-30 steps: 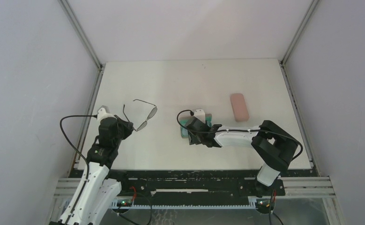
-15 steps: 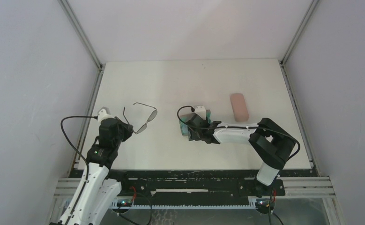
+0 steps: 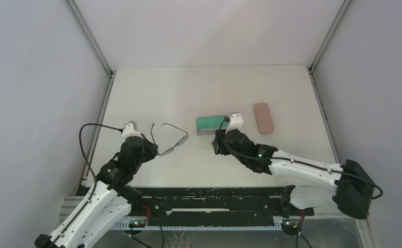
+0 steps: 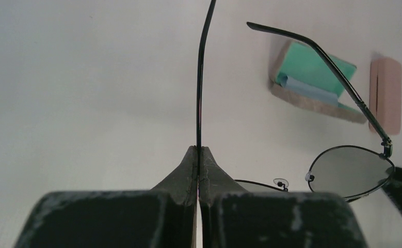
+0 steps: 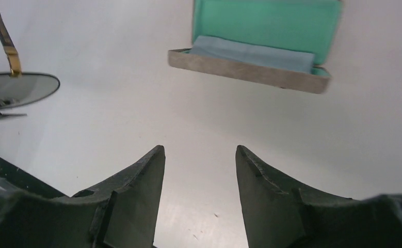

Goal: Organize the sunglasses
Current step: Adjust the sunglasses case at the center of the board.

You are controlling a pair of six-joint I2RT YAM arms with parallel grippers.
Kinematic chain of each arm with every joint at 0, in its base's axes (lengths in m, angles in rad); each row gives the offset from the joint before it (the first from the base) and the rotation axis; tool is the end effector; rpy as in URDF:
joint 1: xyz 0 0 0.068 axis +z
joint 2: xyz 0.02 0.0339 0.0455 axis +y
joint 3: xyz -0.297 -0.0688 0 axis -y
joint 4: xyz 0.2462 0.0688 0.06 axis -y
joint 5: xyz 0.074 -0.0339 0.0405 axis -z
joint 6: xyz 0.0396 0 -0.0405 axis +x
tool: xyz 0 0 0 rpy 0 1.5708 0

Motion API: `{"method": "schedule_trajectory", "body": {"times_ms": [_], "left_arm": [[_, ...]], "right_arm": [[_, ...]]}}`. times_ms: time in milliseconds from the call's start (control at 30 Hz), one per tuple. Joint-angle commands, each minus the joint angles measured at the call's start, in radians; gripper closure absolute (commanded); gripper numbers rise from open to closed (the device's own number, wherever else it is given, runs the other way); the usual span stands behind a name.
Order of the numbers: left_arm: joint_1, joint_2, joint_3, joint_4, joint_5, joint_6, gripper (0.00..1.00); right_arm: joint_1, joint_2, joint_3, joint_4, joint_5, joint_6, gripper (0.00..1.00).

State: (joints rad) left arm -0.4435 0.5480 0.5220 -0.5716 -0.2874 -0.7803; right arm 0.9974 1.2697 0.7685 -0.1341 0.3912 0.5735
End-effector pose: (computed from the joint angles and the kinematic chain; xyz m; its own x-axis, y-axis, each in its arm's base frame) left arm 0.1012 -0.0357 0.2588 -0.5018 -0.5085 -0.6997 -0.2155 0.8569 -0.4682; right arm 0.1568 0.2150 0.2658 -0.6014 -0.0068 -0.7989 -0.3378 0.9083 0.2466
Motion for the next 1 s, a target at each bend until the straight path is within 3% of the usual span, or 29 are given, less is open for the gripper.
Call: {"method": "schedule_trajectory", "body": {"times_ms": [0, 200, 367, 967], "left_arm": [[-0.154, 0.021, 0.049, -0.007, -0.124, -0.085, 1.00], [-0.220, 0.036, 0.035, -0.008, -0.168, -0.126, 1.00], [-0.223, 0.050, 0.059, -0.010, -0.188, -0.114, 1.00], [-0.224, 0.008, 0.030, -0.014, -0.208, -0.096, 1.00]], "right_arm": [[-0.021, -0.183, -0.110, -0.046, 0.084, 0.028, 0.47], [-0.062, -0.323, -0.210, -0.106, 0.090, 0.043, 0.47], [-0.129, -0.316, -0.215, -0.035, 0.021, 0.004, 0.48], [-0.203, 0.212, 0.131, 0.129, -0.152, -0.132, 0.62]]}}
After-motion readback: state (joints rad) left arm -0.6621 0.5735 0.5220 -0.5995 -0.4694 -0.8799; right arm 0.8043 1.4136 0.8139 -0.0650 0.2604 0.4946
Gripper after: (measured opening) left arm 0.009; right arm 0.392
